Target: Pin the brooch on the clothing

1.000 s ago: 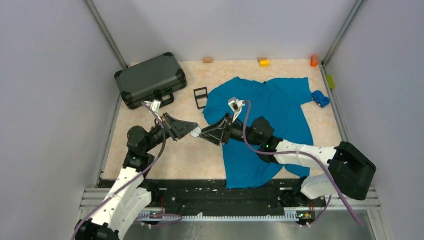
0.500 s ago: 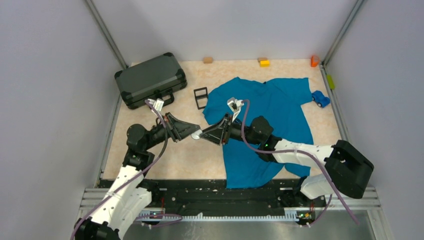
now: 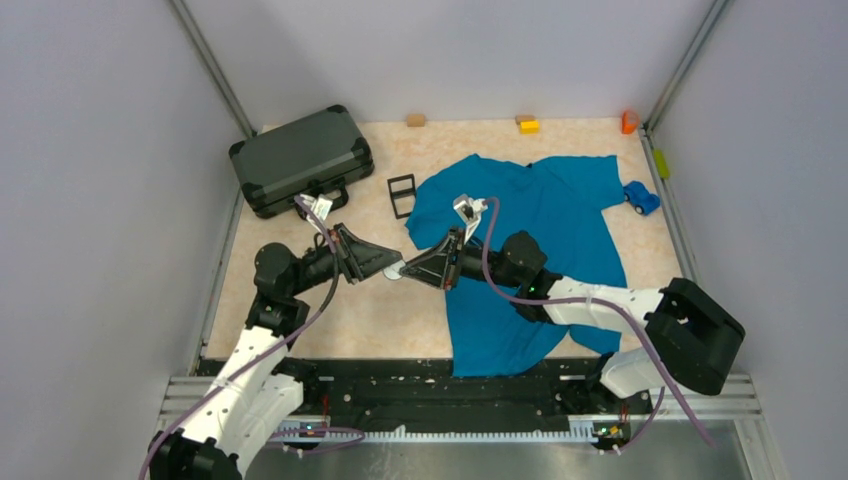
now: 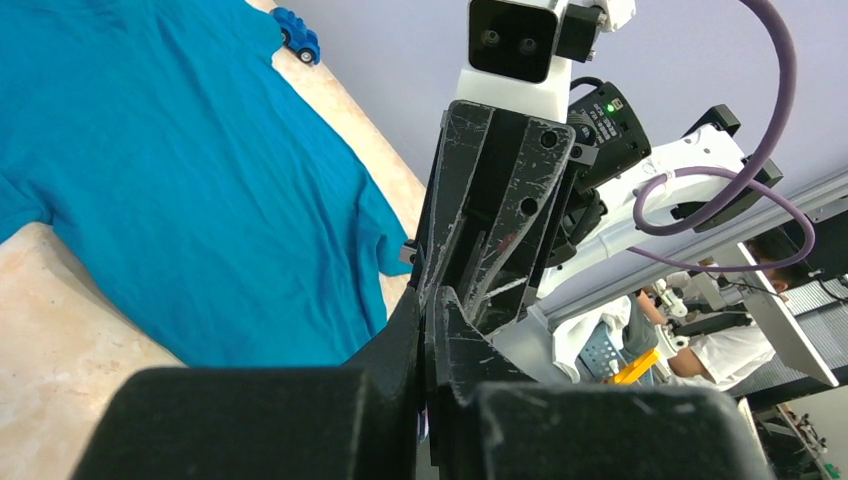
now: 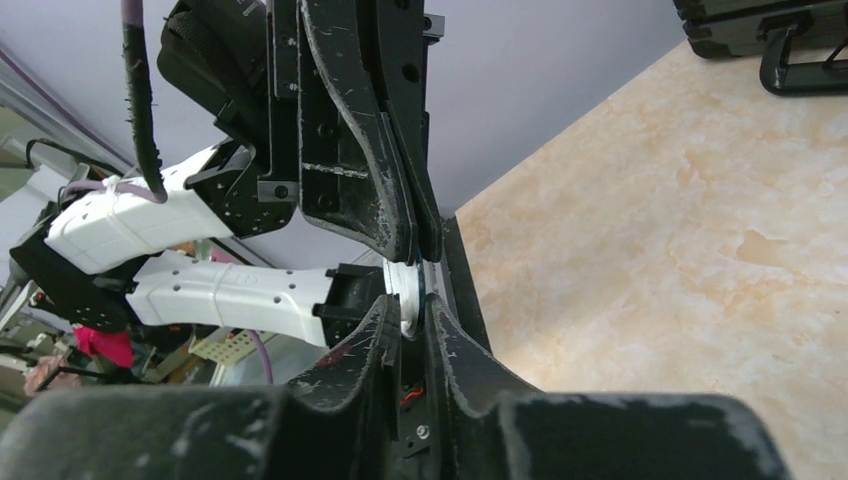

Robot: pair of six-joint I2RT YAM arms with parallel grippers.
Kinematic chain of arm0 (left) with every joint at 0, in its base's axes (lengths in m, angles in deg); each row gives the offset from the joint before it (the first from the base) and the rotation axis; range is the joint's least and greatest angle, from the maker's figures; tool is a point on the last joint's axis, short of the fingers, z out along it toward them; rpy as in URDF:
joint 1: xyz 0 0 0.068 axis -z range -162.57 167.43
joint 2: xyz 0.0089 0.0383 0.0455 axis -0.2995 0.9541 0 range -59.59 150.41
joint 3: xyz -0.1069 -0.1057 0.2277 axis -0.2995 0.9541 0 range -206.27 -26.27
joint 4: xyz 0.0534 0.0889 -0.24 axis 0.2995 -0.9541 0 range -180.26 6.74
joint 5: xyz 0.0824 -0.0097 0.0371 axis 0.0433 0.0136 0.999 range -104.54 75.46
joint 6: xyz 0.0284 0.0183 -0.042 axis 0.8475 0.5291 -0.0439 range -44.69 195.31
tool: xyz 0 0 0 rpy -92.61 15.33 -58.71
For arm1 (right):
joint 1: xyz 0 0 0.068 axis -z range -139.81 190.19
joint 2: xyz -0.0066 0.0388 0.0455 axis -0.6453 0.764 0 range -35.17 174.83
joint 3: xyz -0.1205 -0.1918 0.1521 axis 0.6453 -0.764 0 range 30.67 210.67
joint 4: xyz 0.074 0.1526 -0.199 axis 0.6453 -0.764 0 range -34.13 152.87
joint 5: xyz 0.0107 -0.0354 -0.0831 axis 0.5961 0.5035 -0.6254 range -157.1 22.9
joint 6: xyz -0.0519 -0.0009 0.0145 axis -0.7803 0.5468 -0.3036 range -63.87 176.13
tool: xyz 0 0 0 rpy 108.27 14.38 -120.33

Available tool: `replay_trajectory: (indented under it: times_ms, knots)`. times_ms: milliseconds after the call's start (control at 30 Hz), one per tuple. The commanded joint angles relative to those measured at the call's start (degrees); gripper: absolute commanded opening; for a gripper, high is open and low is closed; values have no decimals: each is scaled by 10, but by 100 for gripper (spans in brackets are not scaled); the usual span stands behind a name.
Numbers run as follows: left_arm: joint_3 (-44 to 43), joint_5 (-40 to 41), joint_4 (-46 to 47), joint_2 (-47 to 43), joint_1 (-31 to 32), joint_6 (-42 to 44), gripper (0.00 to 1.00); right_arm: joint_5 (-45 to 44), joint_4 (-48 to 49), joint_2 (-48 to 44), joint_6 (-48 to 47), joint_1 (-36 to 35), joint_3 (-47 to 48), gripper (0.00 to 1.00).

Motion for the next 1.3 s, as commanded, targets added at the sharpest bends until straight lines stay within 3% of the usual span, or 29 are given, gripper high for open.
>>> replay_trajectory:
  times_ms: [0,67,233,300,367,400,467,567,633,733,867,1133,1200,1267]
  knots:
    - [-24,-29,13,2,2,5,0,2,37,7,-1,10,26,9]
    - [-24,-30,13,3,2,5,0,5,40,8,-1,10,26,0]
    - [-28,-30,12,6,3,7,4,-2,55,3,0,11,16,0]
    - [-29,-26,11,6,3,9,20,-12,61,-1,-1,11,10,0]
    - [-28,-14,8,3,3,11,54,-26,71,-7,2,11,0,0]
    - [-27,-9,7,0,3,13,63,-35,79,-11,5,11,-5,0]
    - [-28,1,1,-4,3,22,71,-51,93,-20,10,11,-17,0]
    - [-25,14,-9,-10,3,31,74,-75,106,-31,15,11,-32,0]
    - [-21,20,-7,-12,3,30,70,-90,115,-38,18,11,-42,0]
    - [-13,22,12,-13,3,16,44,-104,122,-47,20,11,-52,0]
    - [-8,20,32,-7,4,2,30,-109,124,-52,22,11,-55,0]
    - [-8,13,37,3,11,-3,27,-114,132,-52,29,11,-59,0]
    - [-8,12,37,3,12,-3,20,-114,132,-52,31,11,-59,0]
    - [-8,11,36,3,13,-2,7,-113,133,-51,31,11,-59,0]
